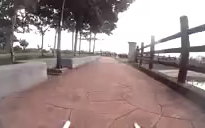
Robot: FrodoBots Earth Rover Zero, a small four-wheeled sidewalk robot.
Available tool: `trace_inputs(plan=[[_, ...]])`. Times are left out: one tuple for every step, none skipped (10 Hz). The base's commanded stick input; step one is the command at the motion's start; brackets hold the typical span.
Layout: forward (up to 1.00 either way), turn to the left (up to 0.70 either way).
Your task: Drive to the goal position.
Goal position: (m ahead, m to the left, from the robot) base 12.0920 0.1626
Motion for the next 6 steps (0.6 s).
trace_inputs(plan=[[1.00, -0.37], [1.00, -0.32], [1.00, -0.10], [1.00, 0.00], [1.00, 0.00], [1.00, 0.00]])
